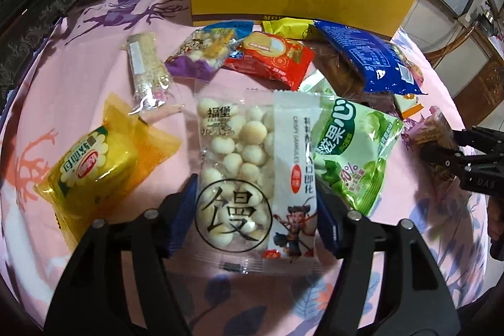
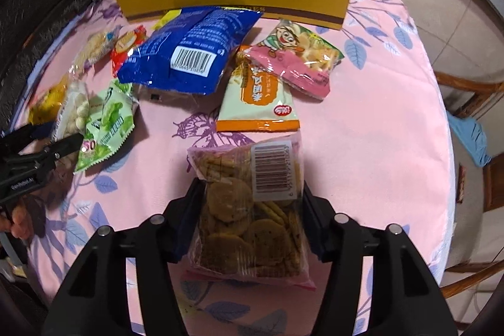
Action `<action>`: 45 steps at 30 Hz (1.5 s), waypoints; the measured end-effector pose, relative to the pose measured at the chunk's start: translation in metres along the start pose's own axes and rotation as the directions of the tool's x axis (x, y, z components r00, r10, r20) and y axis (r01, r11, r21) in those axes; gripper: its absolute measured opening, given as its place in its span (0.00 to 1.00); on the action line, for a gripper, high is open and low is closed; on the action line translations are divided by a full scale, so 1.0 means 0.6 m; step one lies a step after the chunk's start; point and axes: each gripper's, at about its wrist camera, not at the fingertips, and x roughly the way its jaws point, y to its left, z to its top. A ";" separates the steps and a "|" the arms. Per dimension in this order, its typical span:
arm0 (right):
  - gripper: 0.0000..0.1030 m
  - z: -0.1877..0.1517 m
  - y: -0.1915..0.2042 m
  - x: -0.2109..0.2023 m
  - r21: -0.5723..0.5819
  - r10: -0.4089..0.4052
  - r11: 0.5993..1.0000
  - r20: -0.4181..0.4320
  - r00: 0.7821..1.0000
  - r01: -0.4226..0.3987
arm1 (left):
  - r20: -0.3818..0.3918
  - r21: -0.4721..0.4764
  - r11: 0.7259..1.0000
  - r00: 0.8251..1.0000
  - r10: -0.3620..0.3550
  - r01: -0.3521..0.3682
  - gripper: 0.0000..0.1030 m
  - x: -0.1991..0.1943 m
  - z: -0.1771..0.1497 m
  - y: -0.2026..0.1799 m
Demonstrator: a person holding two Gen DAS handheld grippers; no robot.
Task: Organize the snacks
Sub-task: 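Grasp the white bag of round puffs with the left gripper while the right gripper holds the biscuit bag, then carry the biscuit bag and puff bag into the yellow box and release both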
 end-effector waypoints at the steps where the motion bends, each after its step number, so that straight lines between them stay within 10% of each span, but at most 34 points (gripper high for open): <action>1: 0.59 -0.002 0.005 0.001 -0.012 -0.014 1.000 0.003 1.000 0.014 | 0.002 0.000 1.000 1.000 -0.001 0.001 0.69 0.001 0.000 0.000; 24: 0.49 0.033 -0.016 -0.129 0.069 0.038 0.996 0.175 0.984 -0.051 | 0.149 -0.012 1.000 0.989 -0.013 0.015 0.52 -0.112 0.039 0.009; 45: 0.49 0.349 -0.062 -0.177 0.080 0.071 0.990 0.420 0.905 -0.115 | 0.387 0.047 0.999 0.921 -0.035 0.019 0.52 -0.137 0.392 -0.036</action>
